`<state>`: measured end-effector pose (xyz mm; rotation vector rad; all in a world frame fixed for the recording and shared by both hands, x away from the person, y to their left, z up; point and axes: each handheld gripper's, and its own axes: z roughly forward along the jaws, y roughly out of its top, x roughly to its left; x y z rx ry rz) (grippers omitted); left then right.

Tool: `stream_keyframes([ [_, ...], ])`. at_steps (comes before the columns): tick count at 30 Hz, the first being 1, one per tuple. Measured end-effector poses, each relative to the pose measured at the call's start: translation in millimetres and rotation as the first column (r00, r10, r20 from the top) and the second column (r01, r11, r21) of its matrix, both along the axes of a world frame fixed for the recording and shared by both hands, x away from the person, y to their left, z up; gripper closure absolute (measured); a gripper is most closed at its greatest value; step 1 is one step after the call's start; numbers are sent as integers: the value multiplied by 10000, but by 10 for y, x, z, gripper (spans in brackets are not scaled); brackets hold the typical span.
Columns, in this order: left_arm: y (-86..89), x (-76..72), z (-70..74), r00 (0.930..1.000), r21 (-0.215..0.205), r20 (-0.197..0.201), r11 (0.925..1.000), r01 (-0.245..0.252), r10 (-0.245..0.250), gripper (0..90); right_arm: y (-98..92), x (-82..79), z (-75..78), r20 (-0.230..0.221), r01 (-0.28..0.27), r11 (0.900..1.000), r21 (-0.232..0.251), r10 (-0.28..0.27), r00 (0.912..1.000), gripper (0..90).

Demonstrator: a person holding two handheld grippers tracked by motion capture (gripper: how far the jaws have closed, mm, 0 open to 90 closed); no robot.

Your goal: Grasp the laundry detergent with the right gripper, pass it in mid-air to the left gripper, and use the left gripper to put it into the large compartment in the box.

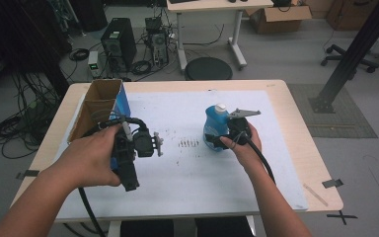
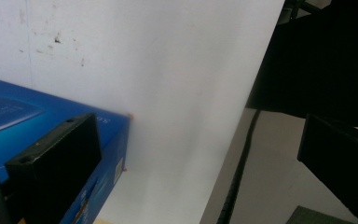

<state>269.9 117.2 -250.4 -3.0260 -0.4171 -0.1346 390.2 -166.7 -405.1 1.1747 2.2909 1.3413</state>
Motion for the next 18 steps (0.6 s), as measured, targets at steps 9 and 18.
stream_keyframes([
  [9, -5, -25, 54, 10000, 11, -5, 10000, 53, -53, 2, 18, 7, -30, 481, 59, 9997, 246, -71, 9988, 18],
  [18, -10, -31, 31, 10000, -22, -23, 10000, 74, -74, 2, 9, -18, -112, 906, 429, 9989, 213, -446, 9949, 20],
])
